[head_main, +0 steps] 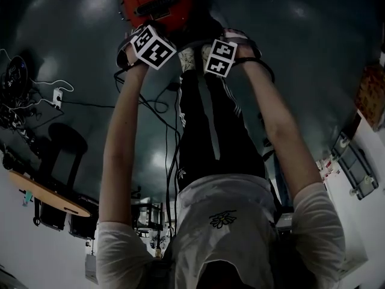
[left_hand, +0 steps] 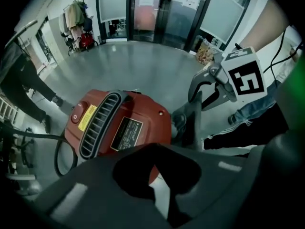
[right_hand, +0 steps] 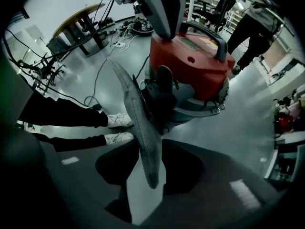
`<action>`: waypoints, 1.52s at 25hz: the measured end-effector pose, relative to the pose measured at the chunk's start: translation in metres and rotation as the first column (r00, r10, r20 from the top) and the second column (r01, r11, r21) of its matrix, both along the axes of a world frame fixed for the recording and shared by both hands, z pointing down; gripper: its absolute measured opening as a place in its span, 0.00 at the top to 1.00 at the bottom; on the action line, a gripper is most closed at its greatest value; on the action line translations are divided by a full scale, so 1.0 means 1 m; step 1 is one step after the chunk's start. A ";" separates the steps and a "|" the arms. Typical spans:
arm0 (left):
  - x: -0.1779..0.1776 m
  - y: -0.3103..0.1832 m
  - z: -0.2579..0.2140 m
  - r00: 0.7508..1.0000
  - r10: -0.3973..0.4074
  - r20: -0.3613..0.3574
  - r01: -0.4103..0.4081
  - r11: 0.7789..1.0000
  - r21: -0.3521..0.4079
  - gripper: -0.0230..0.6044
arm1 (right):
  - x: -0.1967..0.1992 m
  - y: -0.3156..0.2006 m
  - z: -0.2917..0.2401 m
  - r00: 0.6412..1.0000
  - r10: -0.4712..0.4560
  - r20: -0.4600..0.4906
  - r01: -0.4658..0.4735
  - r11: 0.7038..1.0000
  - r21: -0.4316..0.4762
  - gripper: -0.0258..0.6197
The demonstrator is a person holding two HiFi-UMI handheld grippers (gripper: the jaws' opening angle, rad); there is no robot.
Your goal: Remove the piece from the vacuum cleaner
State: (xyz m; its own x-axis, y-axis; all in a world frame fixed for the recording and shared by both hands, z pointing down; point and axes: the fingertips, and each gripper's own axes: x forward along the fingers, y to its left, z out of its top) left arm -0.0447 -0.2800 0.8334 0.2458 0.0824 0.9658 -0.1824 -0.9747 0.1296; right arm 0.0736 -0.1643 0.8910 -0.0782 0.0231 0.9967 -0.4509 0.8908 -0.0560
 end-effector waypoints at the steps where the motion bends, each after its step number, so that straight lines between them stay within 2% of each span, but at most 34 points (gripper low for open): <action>1: 0.000 0.000 0.000 1.000 -0.003 -0.004 0.003 1.000 0.001 0.96 | 0.002 0.001 0.004 0.999 -0.016 -0.030 0.016 1.000 0.003 0.70; 6: 0.001 0.000 -0.001 0.999 -0.027 -0.041 0.027 1.000 -0.002 0.96 | 0.004 0.008 0.012 0.990 -0.104 -0.098 0.107 0.994 0.030 0.89; 8: 0.003 0.000 -0.002 0.999 -0.022 -0.041 0.022 1.000 0.000 0.96 | 0.003 0.011 0.010 0.988 -0.109 -0.107 0.113 0.993 0.040 0.91; 15: 0.000 -0.001 0.000 0.999 -0.022 -0.038 0.022 1.000 0.010 0.96 | -0.005 0.031 0.010 0.995 -0.038 -0.097 0.040 0.999 0.021 0.91; 20: 0.001 -0.001 0.000 1.000 -0.026 -0.006 0.026 0.999 0.023 0.96 | -0.008 0.046 0.007 0.997 -0.032 -0.076 0.032 0.999 0.003 0.91; 30: -0.003 0.001 0.002 0.999 -0.037 0.001 0.037 0.999 0.021 0.96 | -0.033 0.066 0.004 0.998 0.056 -0.039 -0.055 0.998 0.027 0.91; 35: -0.004 -0.003 0.004 0.999 -0.043 0.030 0.042 0.999 0.022 0.96 | -0.041 0.067 0.001 0.993 0.115 -0.010 -0.115 0.993 0.011 0.91; 38: -0.004 -0.003 0.003 0.998 -0.041 0.043 0.040 0.999 0.030 0.96 | -0.045 0.071 -0.001 0.993 0.117 0.001 -0.117 0.993 0.000 0.91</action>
